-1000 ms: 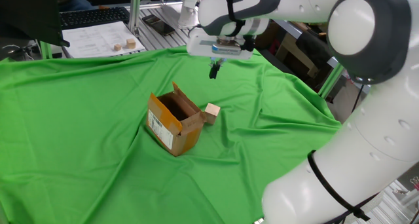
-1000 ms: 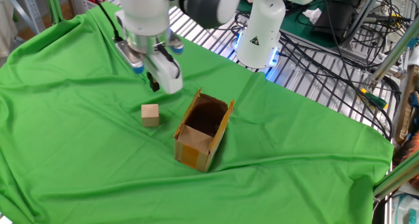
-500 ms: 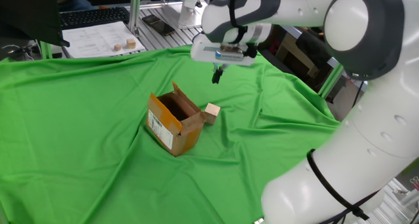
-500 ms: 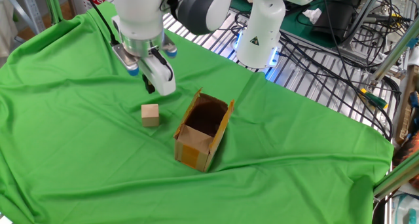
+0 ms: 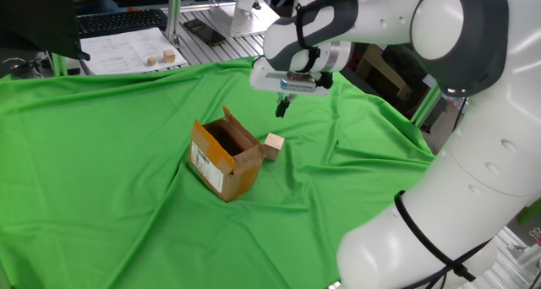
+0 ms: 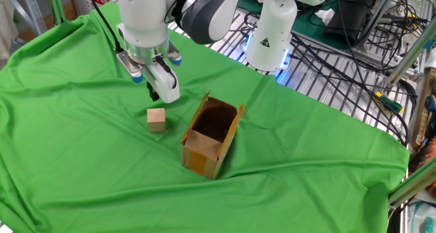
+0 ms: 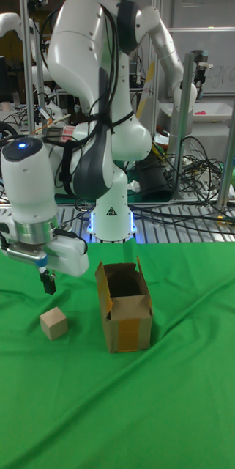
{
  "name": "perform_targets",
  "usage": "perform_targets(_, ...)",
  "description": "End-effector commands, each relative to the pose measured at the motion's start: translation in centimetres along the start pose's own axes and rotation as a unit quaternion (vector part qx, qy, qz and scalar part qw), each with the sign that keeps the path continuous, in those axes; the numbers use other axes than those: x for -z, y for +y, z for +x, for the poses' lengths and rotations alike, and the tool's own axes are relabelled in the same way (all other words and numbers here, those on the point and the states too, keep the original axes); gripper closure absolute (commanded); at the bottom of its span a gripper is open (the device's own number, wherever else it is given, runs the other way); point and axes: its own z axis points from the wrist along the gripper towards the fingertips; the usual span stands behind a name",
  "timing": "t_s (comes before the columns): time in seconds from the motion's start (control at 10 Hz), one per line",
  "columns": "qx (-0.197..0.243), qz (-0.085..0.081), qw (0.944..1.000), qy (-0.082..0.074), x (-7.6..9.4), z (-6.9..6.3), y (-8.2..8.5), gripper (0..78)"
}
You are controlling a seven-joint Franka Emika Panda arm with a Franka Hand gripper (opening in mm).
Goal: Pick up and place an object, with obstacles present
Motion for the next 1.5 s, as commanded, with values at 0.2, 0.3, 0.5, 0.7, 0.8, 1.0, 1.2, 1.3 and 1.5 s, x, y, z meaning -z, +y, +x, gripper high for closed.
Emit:
perform_targets(0.2, -0.024, -0.002, 0.9997, -0.010, -0.46, -0.13, -0.44, 77.6)
perform_targets(0.3, -0.025, -0.003, 0.9996, -0.012, -0.48, -0.12, -0.45, 77.6)
perform_targets(0.5, -0.030, -0.003, 0.9993, -0.023, -0.48, -0.12, -0.45, 77.6)
perform_targets(0.7, -0.048, -0.005, 0.9986, -0.020, -0.48, -0.12, -0.45, 77.6)
perform_targets(0.8, -0.062, -0.006, 0.9979, -0.019, -0.48, -0.12, -0.45, 77.6)
perform_targets(1.0, -0.089, -0.006, 0.9959, -0.019, -0.48, -0.12, -0.45, 77.6)
perform_targets(1.2, -0.101, -0.007, 0.9947, -0.019, -0.48, -0.12, -0.45, 0.1)
perform_targets(1.3, -0.101, -0.007, 0.9947, -0.019, -0.48, -0.12, -0.45, 0.1)
perform_targets(1.5, -0.101, -0.007, 0.9947, -0.019, -0.48, -0.12, -0.45, 0.1)
